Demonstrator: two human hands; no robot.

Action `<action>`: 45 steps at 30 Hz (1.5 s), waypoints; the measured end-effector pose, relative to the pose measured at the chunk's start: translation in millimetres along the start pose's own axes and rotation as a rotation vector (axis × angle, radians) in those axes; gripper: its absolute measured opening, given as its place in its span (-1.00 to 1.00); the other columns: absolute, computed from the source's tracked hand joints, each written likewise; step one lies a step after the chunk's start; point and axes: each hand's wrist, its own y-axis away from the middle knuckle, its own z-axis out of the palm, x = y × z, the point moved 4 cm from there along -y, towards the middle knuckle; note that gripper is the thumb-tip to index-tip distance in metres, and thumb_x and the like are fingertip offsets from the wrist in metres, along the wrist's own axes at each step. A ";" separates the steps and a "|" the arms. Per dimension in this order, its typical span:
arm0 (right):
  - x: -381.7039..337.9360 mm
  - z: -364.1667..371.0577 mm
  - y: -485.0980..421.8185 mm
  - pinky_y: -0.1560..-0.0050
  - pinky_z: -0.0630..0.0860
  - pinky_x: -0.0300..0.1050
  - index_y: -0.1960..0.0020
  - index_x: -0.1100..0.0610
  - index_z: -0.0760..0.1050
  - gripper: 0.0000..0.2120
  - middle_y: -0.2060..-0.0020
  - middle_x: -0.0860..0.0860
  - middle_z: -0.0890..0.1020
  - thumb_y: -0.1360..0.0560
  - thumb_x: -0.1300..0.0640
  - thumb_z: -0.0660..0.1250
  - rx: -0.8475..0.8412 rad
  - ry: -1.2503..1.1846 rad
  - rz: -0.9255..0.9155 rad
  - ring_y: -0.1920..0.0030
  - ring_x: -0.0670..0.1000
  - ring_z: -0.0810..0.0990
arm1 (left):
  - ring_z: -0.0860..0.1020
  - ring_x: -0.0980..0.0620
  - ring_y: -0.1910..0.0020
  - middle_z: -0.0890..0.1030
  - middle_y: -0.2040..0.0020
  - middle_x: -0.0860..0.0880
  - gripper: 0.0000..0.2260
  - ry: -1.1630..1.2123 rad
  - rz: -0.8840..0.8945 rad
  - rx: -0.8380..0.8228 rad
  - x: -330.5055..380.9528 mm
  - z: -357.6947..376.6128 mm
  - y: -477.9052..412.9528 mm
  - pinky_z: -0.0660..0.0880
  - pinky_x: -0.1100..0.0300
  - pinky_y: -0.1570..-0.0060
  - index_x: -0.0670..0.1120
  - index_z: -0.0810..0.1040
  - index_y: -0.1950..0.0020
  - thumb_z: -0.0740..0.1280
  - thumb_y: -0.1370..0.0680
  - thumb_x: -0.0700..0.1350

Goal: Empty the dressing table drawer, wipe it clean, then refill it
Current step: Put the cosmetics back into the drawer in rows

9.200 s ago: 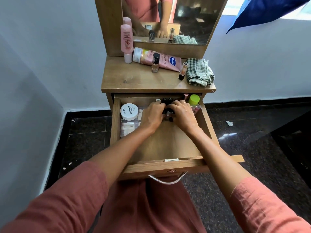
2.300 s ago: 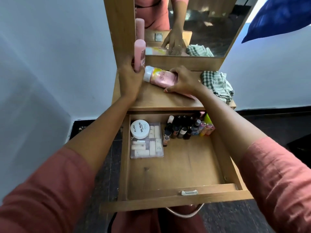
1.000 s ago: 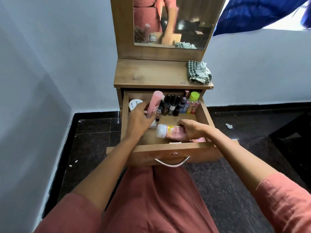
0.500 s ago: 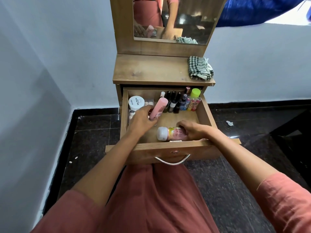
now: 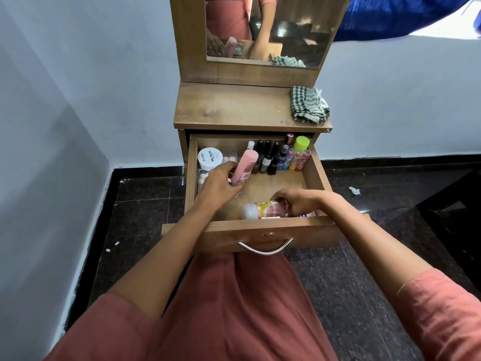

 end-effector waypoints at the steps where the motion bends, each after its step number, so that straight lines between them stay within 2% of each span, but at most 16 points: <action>1: -1.1 -2.6 3.7 -0.22 0.43 -0.09 -0.37 0.18 0.30 -0.45 -0.29 0.11 0.41 -0.41 0.31 0.34 -0.011 -0.021 0.011 -0.21 0.07 0.46 | 0.53 -0.09 -0.16 0.51 -0.27 -0.17 -0.61 -0.001 0.005 0.001 0.0 0.1 -0.1 0.39 0.24 -0.01 -0.20 0.43 -0.28 0.37 -0.47 -0.20; 3: -7.1 -11.8 13.2 -0.31 0.39 -0.07 -0.41 0.15 0.25 -0.41 -0.37 0.07 0.33 -0.43 0.28 0.36 0.029 -0.167 -0.001 -0.29 0.07 0.42 | 0.54 -0.09 -0.12 0.53 -0.23 -0.17 -0.62 -0.018 0.022 -0.002 0.7 0.8 -0.9 0.42 0.20 0.00 -0.19 0.44 -0.26 0.37 -0.46 -0.21; 5: -18.2 -26.0 23.6 -0.30 0.37 -0.14 -0.40 0.16 0.27 -0.44 -0.35 0.06 0.38 -0.45 0.21 0.37 0.196 -0.384 -0.066 -0.30 0.02 0.41 | 0.54 -0.10 -0.08 0.55 -0.18 -0.18 -0.64 -0.065 0.049 -0.013 2.9 2.8 -2.2 0.46 0.11 -0.01 -0.17 0.45 -0.25 0.36 -0.46 -0.20; 9: -43.2 -38.7 33.3 0.02 0.57 -0.25 -0.27 0.16 0.40 -0.66 -0.03 0.02 0.56 -0.52 0.13 0.29 0.490 -0.934 -0.134 0.06 -0.09 0.58 | 0.51 -0.10 -0.10 0.53 -0.16 -0.13 -0.67 -0.278 0.157 -0.081 10.5 8.8 -5.9 0.45 0.05 0.01 -0.13 0.44 -0.25 0.32 -0.49 -0.14; 12: -48.5 -36.9 27.4 0.09 0.59 -0.24 -0.12 0.19 0.49 -0.80 0.17 0.00 0.58 -0.52 0.15 0.29 0.580 -1.073 -0.088 0.17 -0.05 0.60 | 0.48 -0.10 -0.13 0.51 -0.18 -0.13 -0.67 -0.412 0.225 -0.132 11.4 11.5 -10.4 0.42 0.06 0.00 -0.13 0.41 -0.26 0.29 -0.51 -0.13; 15: -42.6 -36.3 23.4 0.14 0.59 -0.30 -0.05 0.23 0.51 -0.86 0.15 0.08 0.58 -0.50 0.25 0.30 0.603 -1.127 -0.037 0.09 0.01 0.59 | 0.47 -0.09 -0.16 0.50 -0.20 -0.12 -0.65 -0.391 0.240 -0.152 10.4 11.7 -13.4 0.41 0.07 -0.05 -0.12 0.42 -0.28 0.31 -0.50 -0.12; 20: -13.7 -37.7 25.8 0.12 0.59 -0.31 -0.16 0.31 0.45 -0.78 -0.13 0.28 0.52 -0.53 0.36 0.21 0.533 -1.237 0.017 -0.06 0.08 0.54 | 0.52 -0.09 -0.14 0.57 -0.16 -0.15 -0.63 -0.108 0.077 -0.163 -8.1 11.8 -19.8 0.45 0.09 -0.09 -0.16 0.49 -0.23 0.41 -0.45 -0.15; 23: 2.9 -35.6 25.8 0.05 0.61 -0.23 -0.21 0.34 0.41 -0.74 -0.16 0.25 0.50 -0.53 0.42 0.16 0.464 -1.317 0.065 -0.11 0.10 0.52 | 0.55 -0.07 -0.07 0.60 -0.13 -0.20 -0.64 -0.040 -0.003 -0.206 -17.0 16.4 -23.2 0.42 0.33 0.11 -0.21 0.49 -0.24 0.39 -0.46 -0.21; 24: 7.0 -34.8 25.3 0.05 0.61 -0.22 -0.22 0.33 0.41 -0.72 -0.15 0.24 0.50 -0.53 0.43 0.15 0.449 -1.302 0.081 -0.11 0.09 0.52 | 0.55 -0.03 -0.02 0.60 -0.11 -0.20 -0.64 -0.026 -0.015 -0.224 -17.2 19.0 -24.8 0.37 0.47 0.23 -0.21 0.49 -0.25 0.39 -0.46 -0.23; 26: 13.6 -33.8 23.4 0.13 0.59 -0.31 -0.22 0.32 0.42 -0.71 -0.10 0.20 0.51 -0.52 0.45 0.14 0.440 -1.238 0.108 -0.09 0.06 0.51 | 0.50 0.05 0.07 0.61 -0.05 -0.19 -0.66 0.015 -0.047 -0.242 -15.9 24.4 -28.9 0.32 0.55 0.33 -0.20 0.51 -0.23 0.39 -0.46 -0.23; 28: 18.4 -33.9 22.0 0.22 0.56 -0.39 -0.22 0.29 0.44 -0.69 -0.06 0.16 0.52 -0.51 0.46 0.15 0.447 -1.102 0.125 -0.03 0.00 0.53 | 0.47 0.06 0.08 0.59 0.04 -0.14 -0.67 0.044 -0.081 -0.243 -14.1 30.7 -32.2 0.32 0.51 0.34 -0.22 0.52 -0.21 0.40 -0.46 -0.21; 30: 23.6 -35.5 19.1 0.26 0.52 -0.40 -0.21 0.23 0.47 -0.66 -0.06 0.12 0.54 -0.48 0.45 0.22 0.476 -0.852 0.138 0.07 -0.08 0.53 | 0.52 -0.01 0.05 0.60 -0.01 -0.15 -0.68 0.058 -0.111 -0.241 -11.9 38.7 -34.6 0.34 0.39 0.26 -0.23 0.54 -0.19 0.40 -0.46 -0.21; 32: 27.2 -36.9 14.2 0.16 0.50 -0.36 -0.21 0.21 0.49 -0.64 -0.12 0.13 0.56 -0.44 0.42 0.29 0.499 -0.612 0.147 0.00 -0.04 0.54 | 0.53 -0.05 0.02 0.61 -0.09 -0.19 -0.68 0.059 -0.130 -0.232 -8.1 46.4 -35.8 0.35 0.29 0.13 -0.25 0.54 -0.19 0.41 -0.45 -0.23; 36: 27.6 -35.0 7.9 -0.21 0.43 -0.11 -0.26 0.24 0.46 -0.61 -0.23 0.15 0.54 -0.45 0.42 0.26 0.465 -0.269 0.200 -0.24 0.10 0.49 | 0.50 -0.02 0.07 0.60 -0.07 -0.22 -0.69 0.048 -0.161 -0.236 -2.0 59.2 -36.3 0.35 0.24 0.10 -0.28 0.53 -0.14 0.42 -0.44 -0.22; 41: 30.3 -31.8 6.2 -0.18 0.43 -0.05 -0.23 0.27 0.47 -0.65 -0.19 0.20 0.56 -0.46 0.40 0.23 0.421 -0.154 0.204 -0.20 0.16 0.51 | 0.55 -0.12 -0.05 0.60 -0.07 -0.22 -0.69 -0.019 -0.125 -0.280 2.2 68.7 -36.6 0.44 0.14 0.04 -0.26 0.54 -0.13 0.43 -0.43 -0.19; 45: 36.6 -29.0 0.9 -0.19 0.46 -0.01 -0.22 0.26 0.48 -0.66 -0.16 0.22 0.56 -0.46 0.38 0.22 0.397 -0.106 0.230 -0.18 0.18 0.53 | 0.56 -0.12 -0.03 0.60 -0.07 -0.21 -0.74 -0.060 -0.096 -0.318 3.5 73.7 -35.9 0.40 0.19 0.13 -0.26 0.55 -0.10 0.39 -0.46 -0.19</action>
